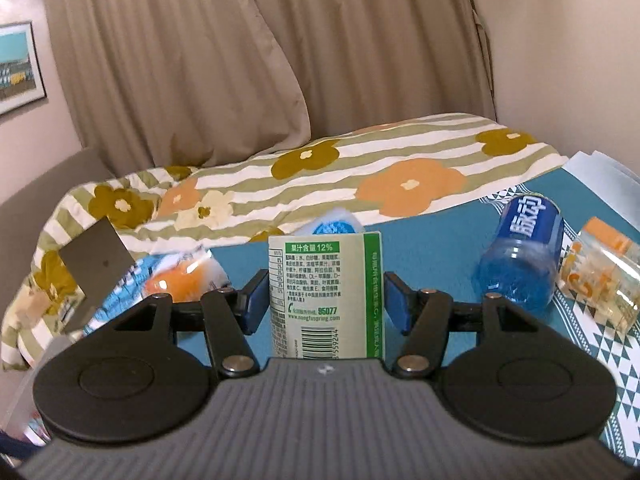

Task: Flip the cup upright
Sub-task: 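Rotate the cup open end up and set it on the cloth with the right gripper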

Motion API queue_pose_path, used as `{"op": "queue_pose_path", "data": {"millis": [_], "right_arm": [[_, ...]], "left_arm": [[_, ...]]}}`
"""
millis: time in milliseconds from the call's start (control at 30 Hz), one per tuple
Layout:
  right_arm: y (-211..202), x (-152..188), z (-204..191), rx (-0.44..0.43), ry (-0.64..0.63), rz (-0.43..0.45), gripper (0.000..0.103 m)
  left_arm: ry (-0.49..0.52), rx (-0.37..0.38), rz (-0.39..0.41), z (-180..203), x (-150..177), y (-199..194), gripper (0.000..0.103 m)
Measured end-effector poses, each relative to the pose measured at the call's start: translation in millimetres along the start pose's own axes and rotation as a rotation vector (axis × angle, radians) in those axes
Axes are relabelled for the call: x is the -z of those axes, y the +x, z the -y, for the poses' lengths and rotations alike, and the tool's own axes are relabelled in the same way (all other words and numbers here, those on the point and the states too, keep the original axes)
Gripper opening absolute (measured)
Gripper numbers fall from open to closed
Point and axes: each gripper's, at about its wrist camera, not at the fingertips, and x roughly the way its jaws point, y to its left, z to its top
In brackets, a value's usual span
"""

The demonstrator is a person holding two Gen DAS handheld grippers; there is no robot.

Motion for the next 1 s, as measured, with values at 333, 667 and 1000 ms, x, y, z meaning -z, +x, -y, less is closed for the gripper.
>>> {"op": "queue_pose_path", "data": {"millis": [333, 667, 1000], "right_arm": [[-13, 17, -13, -0.02, -0.14, 0.023, 0.076], [-30, 20, -22, -0.025, -0.251, -0.088, 0.076], [-31, 17, -24, -0.005, -0.253, -0.169, 0.077]], "left_arm": [[0.033, 0.004, 0.003, 6, 0, 6, 0.103], [0.036, 0.0, -0.017, 13, 2, 10, 0.103], [0.033, -0.008, -0.017, 19, 5, 7, 0.103]]}}
